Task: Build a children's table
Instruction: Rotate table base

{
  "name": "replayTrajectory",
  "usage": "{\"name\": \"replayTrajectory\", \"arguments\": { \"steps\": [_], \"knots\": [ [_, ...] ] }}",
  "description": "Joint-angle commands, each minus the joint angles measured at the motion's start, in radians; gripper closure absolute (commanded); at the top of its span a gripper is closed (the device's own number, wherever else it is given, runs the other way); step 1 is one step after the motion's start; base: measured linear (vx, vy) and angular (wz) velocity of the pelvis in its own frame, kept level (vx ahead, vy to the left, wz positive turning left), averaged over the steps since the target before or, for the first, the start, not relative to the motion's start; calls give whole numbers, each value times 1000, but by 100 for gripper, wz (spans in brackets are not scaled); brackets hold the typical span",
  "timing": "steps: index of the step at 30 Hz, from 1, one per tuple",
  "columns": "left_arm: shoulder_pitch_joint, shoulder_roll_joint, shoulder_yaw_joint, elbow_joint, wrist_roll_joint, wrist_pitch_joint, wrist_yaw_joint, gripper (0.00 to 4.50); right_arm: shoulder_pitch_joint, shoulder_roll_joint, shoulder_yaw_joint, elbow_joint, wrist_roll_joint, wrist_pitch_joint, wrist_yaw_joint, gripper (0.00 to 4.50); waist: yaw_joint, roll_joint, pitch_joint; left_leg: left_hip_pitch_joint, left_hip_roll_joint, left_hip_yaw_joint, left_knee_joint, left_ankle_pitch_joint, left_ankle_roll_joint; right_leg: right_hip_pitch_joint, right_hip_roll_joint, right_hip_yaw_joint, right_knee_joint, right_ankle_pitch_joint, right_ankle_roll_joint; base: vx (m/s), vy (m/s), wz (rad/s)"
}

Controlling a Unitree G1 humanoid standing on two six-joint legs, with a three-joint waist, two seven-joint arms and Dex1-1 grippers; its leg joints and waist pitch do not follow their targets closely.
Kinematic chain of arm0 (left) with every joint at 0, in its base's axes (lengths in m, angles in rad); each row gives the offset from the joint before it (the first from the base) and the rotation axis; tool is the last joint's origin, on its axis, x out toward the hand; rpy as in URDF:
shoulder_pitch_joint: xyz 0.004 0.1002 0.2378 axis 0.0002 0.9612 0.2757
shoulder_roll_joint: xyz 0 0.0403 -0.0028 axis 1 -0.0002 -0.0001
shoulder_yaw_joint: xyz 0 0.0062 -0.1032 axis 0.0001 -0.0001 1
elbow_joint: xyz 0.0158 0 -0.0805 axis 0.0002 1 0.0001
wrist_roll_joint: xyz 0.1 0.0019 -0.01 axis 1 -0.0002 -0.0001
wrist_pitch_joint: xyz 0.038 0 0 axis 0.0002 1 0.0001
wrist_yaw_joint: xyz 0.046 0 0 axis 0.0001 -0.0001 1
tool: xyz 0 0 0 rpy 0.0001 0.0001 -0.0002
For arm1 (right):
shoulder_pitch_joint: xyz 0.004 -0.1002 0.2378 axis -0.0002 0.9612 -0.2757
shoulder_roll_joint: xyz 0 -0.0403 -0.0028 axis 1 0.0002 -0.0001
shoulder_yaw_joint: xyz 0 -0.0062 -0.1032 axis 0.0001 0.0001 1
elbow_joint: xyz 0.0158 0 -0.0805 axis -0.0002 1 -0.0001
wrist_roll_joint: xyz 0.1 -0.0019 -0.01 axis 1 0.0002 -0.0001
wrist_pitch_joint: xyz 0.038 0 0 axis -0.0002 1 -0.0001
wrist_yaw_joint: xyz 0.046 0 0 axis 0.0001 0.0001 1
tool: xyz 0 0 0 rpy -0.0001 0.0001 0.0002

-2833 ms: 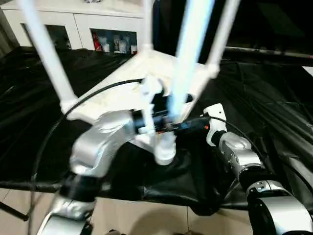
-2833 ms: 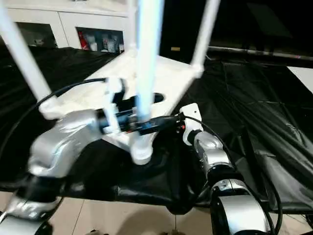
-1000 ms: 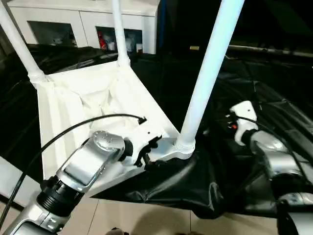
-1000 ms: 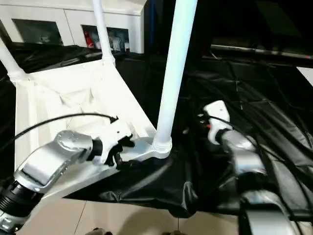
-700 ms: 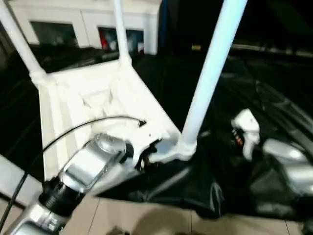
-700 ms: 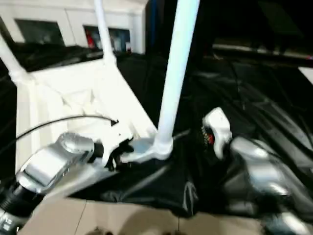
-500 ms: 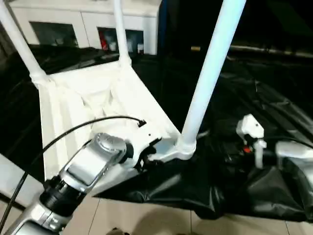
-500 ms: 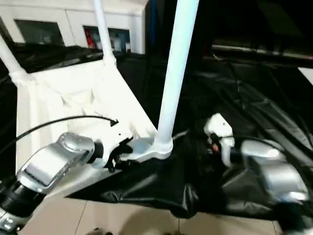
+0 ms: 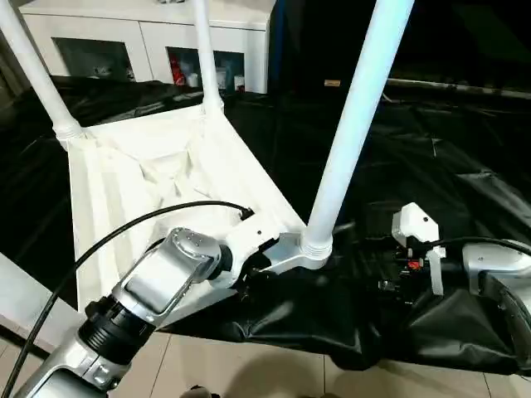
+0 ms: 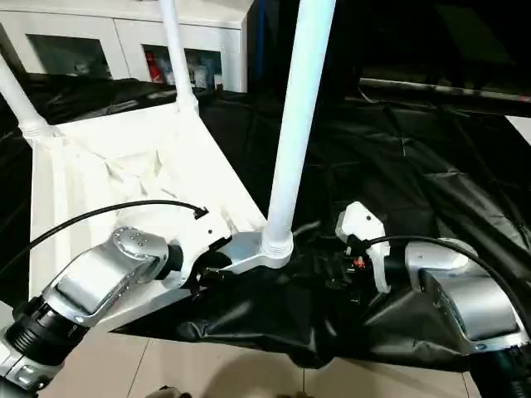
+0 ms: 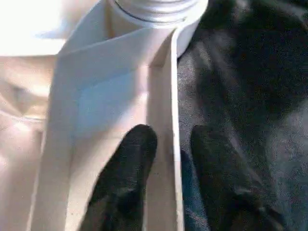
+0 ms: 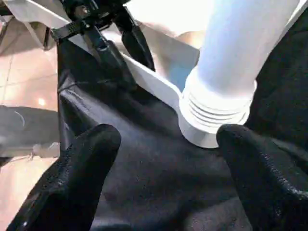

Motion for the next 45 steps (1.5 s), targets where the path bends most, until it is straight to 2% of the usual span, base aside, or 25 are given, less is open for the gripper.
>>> {"name": "replayTrajectory", "arguments": {
  "steps": [1, 2, 6, 8, 9, 10, 11, 12, 13, 15, 16, 18, 20, 22, 27, 30, 32, 33, 36, 37, 41, 45],
  "knots": [
    [-24, 14, -26, 34, 28, -50, -14, 301, 6, -11, 7, -25, -6, 7, -8, 71, 7, -6, -64, 11, 14, -11, -75, -312, 19, 42, -37, 29, -100, -418, -122, 0, 0, 0],
    [-29, 18, -33, 53, 37, -75, -19, 327, 4, -10, 9, -24, -8, 6, -10, 71, 7, -6, -64, 12, 13, -9, -74, -313, 19, 42, -37, 29, -98, -411, -124, 0, 0, 0],
    [-44, 31, -55, 110, 69, -160, -41, 335, 1, -9, 13, -24, -9, 6, -16, 71, 10, -2, -63, 16, 15, -9, -75, -320, 17, 42, -38, 31, -97, -399, -139, 0, 0, 0],
    [-51, 37, -63, 136, 82, -203, -52, 373, 0, -8, 13, -24, -10, 3, -18, 71, 11, -3, -62, 17, 14, -8, -75, -331, 12, 42, -39, 30, -99, -418, -133, 0, 0, 0],
    [-54, 39, -64, 144, 84, -212, -54, 373, 0, -7, 13, -24, -10, 3, -18, 71, 11, -3, -62, 17, 15, -9, -76, -336, 10, 42, -40, 30, -99, -428, -130, 0, 0, 0],
    [-55, 41, -64, 153, 87, -261, -66, 374, 0, -8, 13, -24, -10, 2, -19, 71, 12, -3, -61, 19, 14, -9, -75, -347, 7, 41, -41, 30, -103, -458, -121, 0, 0, 0],
    [-62, 53, -65, 186, 99, -448, -109, 391, 3, -9, 12, -24, -10, -2, -21, 71, 12, -3, -57, 18, 11, -11, -75, -359, 9, 39, -41, 27, -112, -499, -107, 0, 0, 0],
    [-64, 61, -65, 202, 108, -557, -133, 404, 5, -10, 11, -24, -10, -4, -23, 71, 12, -5, -59, 19, 10, -13, -74, -372, 5, 38, -43, 26, -115, -534, -85, 0, 0, 0],
    [-67, 63, -62, 213, 108, -621, -150, 404, 6, -11, 12, -23, -11, -7, -24, 71, 12, -2, -58, 19, 10, -14, -75, -376, 5, 37, -43, 26, -119, -547, -76, 0, 0, 0],
    [-77, 68, -64, 232, 108, -666, -170, 416, 7, -11, 12, -22, -11, -9, -26, 71, 12, -3, -58, 27, 10, -13, -72, -396, -4, 30, -44, 23, -120, -585, -59, 0, 0, 0],
    [-77, 68, -64, 232, 108, -666, -170, 416, 7, -11, 12, -22, -11, -9, -26, 71, 13, -4, -57, 27, 9, -13, -71, -397, -2, 29, -43, 22, -123, -599, -56, 0, 0, 0],
    [-84, 76, -67, 248, 103, -713, -200, 417, 7, -9, 13, -21, -11, -10, -29, 71, 26, 2, -58, 37, 15, -13, -72, -402, -9, 21, -45, 25, -123, -602, -63, 0, 0, 0],
    [-84, 77, -67, 248, 103, -715, -201, 430, 7, -9, 13, -21, -11, -11, -29, 71, 31, 4, -57, 39, 19, -14, -77, -414, -14, 21, -44, 26, -118, -569, -81, 0, 0, 0],
    [-91, 84, -61, 264, 104, -736, -209, 439, 11, -6, 16, -19, -13, -17, -34, 71, 35, 8, -58, 34, 21, -16, -81, -417, -18, 28, -46, 27, -112, -532, -96, 0, 0, 0],
    [-100, 80, -41, 334, 127, -790, -199, 449, 11, 0, 16, -16, -17, -23, -44, 71, 44, 8, -66, 27, 22, -13, -83, -369, -20, 39, -47, 33, -95, -391, -136, 0, 0, 0],
    [-90, 65, -8, 352, 107, -786, -194, 449, 14, 5, 14, -16, -16, -23, -52, 71, 44, 8, -68, 23, 22, -11, -82, -340, -17, 45, -48, 34, -87, -341, -156, 0, 0, 0],
    [-71, 65, 20, 328, 60, -767, -227, 449, 15, 8, 12, -15, -12, -21, -56, 71, 44, 4, -69, 20, 21, -9, -79, -308, -9, 48, -49, 36, -83, -318, -166, 0, 0, 0],
    [-59, 77, 30, 296, 24, -709, -262, 398, 15, 9, 13, -12, -11, -21, -56, 71, 43, 3, -70, 19, 22, -8, -79, -294, -8, 49, -50, 37, -79, -306, -173, 0, 0, 0],
    [-45, 86, 57, 255, -40, -610, -299, 382, 12, 13, 16, -5, -13, -25, -59, 71, 44, 6, -70, 18, 21, -7, -77, -279, -6, 50, -50, 37, -74, -296, -191, 0, 0, 0],
    [-44, 85, 63, 252, -48, -605, -299, 350, 9, 16, 17, -1, -12, -25, -61, 71, 45, 6, -70, 21, 23, -6, -77, -279, -5, 48, -48, 36, -74, -284, -202, 0, 0, 0],
    [-48, 74, 82, 273, -21, -667, -266, 341, 1, 25, 23, -1, -10, -20, -68, 71, 41, 8, -68, 21, 20, -6, -77, -295, -2, 49, -45, 36, -78, -305, -184, 0, 0, 0],
    [-43, 71, 85, 270, -7, -664, -267, 341, 1, 26, 25, -4, -10, -18, -69, 71, 39, 8, -67, 22, 20, -6, -78, -309, -8, 48, -45, 37, -82, -338, -166, 0, 0, 0]
  ]
}}
